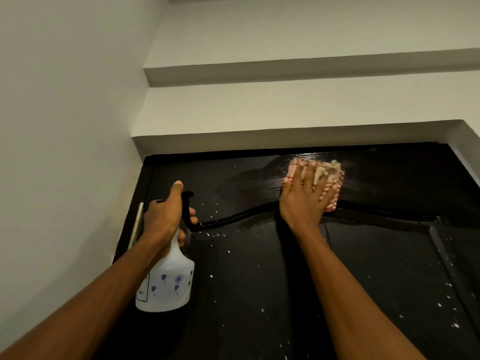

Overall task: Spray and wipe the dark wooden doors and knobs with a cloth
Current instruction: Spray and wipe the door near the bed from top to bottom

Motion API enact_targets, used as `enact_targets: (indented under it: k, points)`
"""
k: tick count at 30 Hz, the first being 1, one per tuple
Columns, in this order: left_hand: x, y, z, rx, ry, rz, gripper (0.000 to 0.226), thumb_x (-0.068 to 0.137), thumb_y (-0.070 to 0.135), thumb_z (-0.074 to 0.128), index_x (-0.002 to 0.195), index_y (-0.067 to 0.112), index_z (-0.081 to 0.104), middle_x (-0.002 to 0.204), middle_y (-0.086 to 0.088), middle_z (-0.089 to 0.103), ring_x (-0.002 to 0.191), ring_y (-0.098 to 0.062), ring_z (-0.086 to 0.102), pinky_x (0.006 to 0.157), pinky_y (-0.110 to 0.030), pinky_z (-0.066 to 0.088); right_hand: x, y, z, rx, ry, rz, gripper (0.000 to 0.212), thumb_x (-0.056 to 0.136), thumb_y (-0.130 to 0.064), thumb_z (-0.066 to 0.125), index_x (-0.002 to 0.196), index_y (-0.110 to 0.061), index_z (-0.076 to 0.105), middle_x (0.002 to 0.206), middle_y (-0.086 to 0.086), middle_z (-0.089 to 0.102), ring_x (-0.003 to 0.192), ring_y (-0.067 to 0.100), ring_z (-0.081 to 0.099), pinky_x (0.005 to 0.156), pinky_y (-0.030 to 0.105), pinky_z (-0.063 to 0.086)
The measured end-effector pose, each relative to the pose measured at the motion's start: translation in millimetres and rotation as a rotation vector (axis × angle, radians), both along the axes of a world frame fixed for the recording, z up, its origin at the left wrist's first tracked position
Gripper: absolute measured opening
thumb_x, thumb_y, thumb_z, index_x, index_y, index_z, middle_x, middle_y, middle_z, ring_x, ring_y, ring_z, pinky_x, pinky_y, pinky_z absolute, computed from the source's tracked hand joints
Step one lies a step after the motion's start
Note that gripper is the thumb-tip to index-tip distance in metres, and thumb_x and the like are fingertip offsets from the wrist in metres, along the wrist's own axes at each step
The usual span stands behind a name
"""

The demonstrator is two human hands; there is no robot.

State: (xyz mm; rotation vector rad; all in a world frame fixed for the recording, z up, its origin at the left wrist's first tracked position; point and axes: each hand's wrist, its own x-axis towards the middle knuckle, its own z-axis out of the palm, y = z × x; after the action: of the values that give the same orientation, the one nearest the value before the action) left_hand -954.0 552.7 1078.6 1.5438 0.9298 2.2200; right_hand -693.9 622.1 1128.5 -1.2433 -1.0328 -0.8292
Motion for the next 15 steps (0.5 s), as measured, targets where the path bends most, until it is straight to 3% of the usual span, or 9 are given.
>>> enact_targets:
  k: [2,6,9,12,15]
  points:
    - [-8,-2,7,0.029,-0.002,0.021,0.072,0.103,0.066,0.040,0.097,0.002,0.074,0.086,-0.015,0.077,0.034,-0.013,0.049,0.035,-0.022,0.039,-34,2,15,0.005,-0.163,-0.005,0.061,0.107,-0.045,0.020,0.163,-0.022,0.011,0.170,0.006,0.004,0.155,0.038,-0.003,0.121,0.063,-0.008]
    - [-19,-2,18,0.057,-0.020,0.076,0.072,0.102,0.068,0.040,0.096,0.005,0.074,0.083,-0.012,0.078,0.036,-0.015,0.050,0.040,-0.026,0.042,-111,4,42,-0.162,-0.614,0.003,0.061,0.108,-0.051,0.018,0.162,-0.029,0.001,0.170,-0.001,-0.006,0.155,0.034,-0.010,0.120,0.058,-0.010]
    - [-24,2,22,0.065,-0.034,0.106,0.071,0.102,0.068,0.039,0.096,0.006,0.074,0.082,-0.012,0.078,0.040,-0.018,0.050,0.043,-0.027,0.043,-134,5,50,-0.218,-0.965,-0.113,0.061,0.106,-0.057,0.015,0.161,-0.035,-0.001,0.170,-0.006,-0.005,0.156,0.030,-0.008,0.122,0.053,-0.007]
    - [-35,4,22,0.051,-0.042,0.108,0.073,0.102,0.068,0.039,0.097,0.005,0.074,0.082,-0.012,0.077,0.040,-0.018,0.050,0.042,-0.026,0.042,-109,3,51,-0.137,-0.901,-0.175,0.063,0.103,-0.062,0.015,0.161,-0.039,0.004,0.170,-0.006,0.002,0.156,0.029,-0.002,0.121,0.053,0.006]
    - [-48,6,17,0.040,-0.033,0.104,0.075,0.102,0.068,0.038,0.095,0.003,0.074,0.084,-0.014,0.077,0.041,-0.020,0.049,0.044,-0.027,0.042,-48,2,58,-0.061,-0.492,-0.138,0.070,0.100,-0.066,0.014,0.162,-0.034,0.003,0.171,0.000,-0.001,0.156,0.034,-0.005,0.122,0.059,0.002]
